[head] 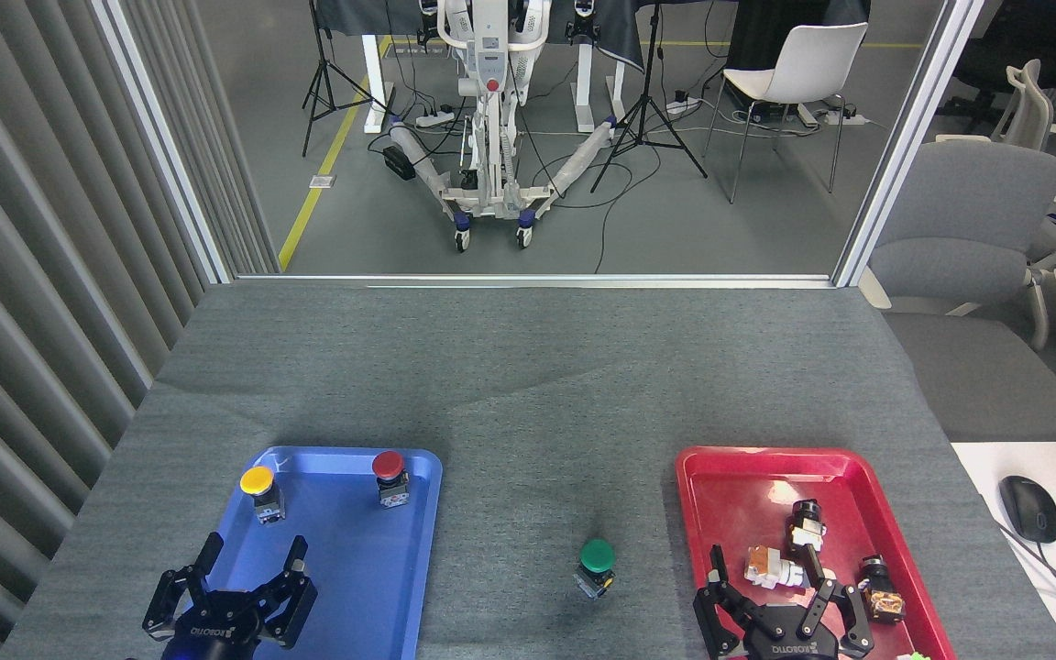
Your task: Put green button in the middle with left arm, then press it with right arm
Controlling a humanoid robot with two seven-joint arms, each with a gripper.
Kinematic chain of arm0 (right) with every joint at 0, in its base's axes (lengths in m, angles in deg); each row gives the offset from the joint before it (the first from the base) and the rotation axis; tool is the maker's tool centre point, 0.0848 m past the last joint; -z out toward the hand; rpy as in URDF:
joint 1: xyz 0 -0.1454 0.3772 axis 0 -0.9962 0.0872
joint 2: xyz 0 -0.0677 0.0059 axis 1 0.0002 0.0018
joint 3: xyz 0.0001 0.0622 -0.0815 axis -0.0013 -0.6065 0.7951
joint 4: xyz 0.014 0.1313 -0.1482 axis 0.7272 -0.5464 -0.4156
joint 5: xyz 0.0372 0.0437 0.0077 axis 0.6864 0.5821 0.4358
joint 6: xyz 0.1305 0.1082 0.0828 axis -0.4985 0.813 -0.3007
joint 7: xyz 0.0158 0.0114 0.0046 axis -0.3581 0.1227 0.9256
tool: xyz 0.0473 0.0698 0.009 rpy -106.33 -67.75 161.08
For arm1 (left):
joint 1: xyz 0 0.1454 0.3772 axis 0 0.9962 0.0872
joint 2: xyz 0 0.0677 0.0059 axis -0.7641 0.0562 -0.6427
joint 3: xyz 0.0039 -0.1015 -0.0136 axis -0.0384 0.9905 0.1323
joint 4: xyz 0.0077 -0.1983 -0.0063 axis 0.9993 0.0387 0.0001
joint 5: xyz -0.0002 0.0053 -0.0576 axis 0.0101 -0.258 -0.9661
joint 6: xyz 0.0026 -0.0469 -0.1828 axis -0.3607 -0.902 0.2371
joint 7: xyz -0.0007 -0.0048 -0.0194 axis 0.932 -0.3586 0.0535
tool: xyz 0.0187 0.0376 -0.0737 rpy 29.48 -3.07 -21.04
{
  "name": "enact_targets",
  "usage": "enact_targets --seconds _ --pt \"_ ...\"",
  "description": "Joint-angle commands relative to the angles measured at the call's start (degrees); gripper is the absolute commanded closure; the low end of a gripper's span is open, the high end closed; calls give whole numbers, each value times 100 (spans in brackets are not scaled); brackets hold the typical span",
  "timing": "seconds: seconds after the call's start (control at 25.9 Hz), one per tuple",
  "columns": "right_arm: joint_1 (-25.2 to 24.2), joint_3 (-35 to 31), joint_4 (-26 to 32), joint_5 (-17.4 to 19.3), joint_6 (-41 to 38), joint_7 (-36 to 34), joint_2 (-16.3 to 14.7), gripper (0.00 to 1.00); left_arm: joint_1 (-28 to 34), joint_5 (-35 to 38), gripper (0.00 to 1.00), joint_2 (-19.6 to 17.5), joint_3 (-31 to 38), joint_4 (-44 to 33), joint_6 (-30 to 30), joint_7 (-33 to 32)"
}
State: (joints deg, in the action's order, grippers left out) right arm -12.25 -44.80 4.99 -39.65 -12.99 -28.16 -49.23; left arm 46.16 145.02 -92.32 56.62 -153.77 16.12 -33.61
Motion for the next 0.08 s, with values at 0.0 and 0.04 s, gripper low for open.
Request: enact_targets --seconds 0.0,0.04 --pt "-7 6 1 1 -16 -13 -5 0 26 -8 1 10 -1 20 3 -11" --pt "-7 6 1 1 -8 -22 -5 0 26 -8 1 19 -1 11 12 6"
